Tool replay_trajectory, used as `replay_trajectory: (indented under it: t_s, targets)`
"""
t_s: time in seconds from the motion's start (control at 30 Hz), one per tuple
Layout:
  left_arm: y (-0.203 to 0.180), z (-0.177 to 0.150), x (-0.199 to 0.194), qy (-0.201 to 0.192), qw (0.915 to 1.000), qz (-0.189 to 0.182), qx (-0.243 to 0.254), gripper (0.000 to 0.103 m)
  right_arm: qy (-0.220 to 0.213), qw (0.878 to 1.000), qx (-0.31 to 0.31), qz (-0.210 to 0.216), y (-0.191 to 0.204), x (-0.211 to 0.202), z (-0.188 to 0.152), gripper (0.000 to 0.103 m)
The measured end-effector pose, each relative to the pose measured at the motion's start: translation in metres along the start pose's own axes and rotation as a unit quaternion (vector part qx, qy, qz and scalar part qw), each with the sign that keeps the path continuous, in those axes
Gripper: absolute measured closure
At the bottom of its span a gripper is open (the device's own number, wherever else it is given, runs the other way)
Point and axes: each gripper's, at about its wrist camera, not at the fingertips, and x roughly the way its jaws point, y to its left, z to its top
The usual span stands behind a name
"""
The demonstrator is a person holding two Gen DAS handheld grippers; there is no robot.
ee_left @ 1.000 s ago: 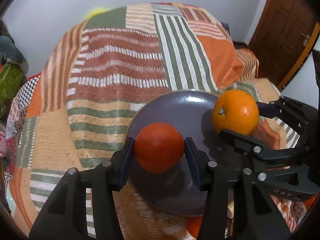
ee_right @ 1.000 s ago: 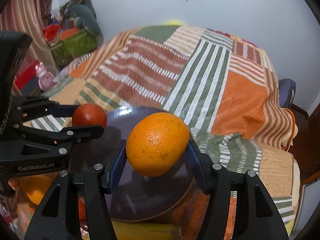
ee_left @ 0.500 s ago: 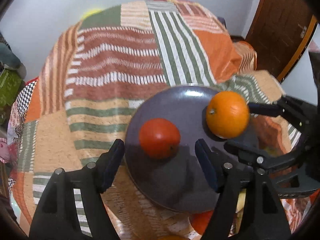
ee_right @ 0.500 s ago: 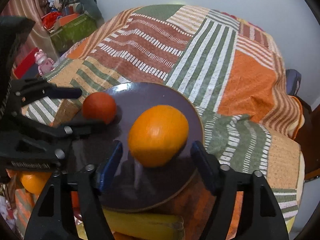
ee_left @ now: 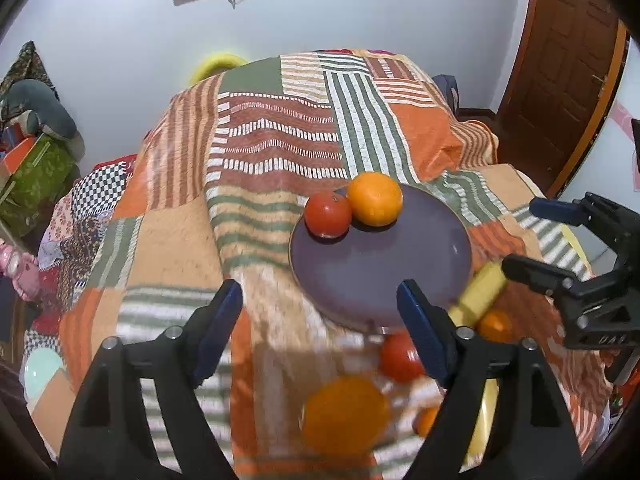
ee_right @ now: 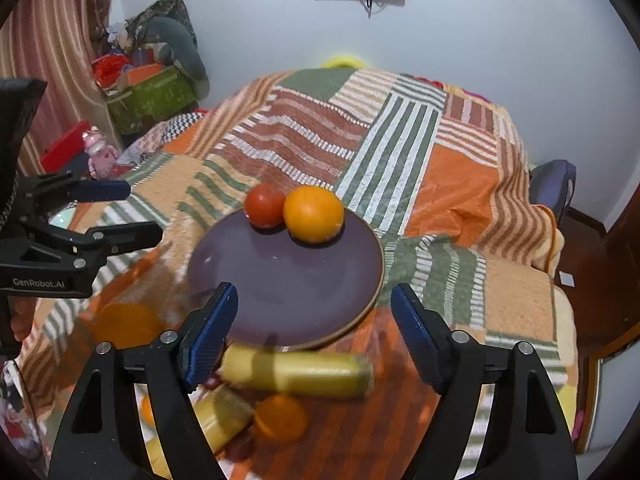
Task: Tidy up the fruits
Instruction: 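Carry the tomato and orange onto the purple plate and open both grippers, then grasp the yellow cob with the right gripper while the left gripper approaches a large orange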
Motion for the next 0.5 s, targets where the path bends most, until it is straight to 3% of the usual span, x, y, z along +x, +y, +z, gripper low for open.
replay_trajectory:
  t_s: [0.27, 0.5]
  targets:
    - [-0.011, -0.052, -0.034, -0.008, 1.0, -0.001, -0.005, 0.018, -0.002, 1.0, 0.009, -0.007, 0.026, -0.03, -0.034, 0.02]
    - [-0.013, -0.098, -0.05, -0.01, 0.9998, 0.011, -0.012, 0.017, 0.045, 0.998, 0.044, 0.015, 0.049, -0.02, -0.07, 0.02]
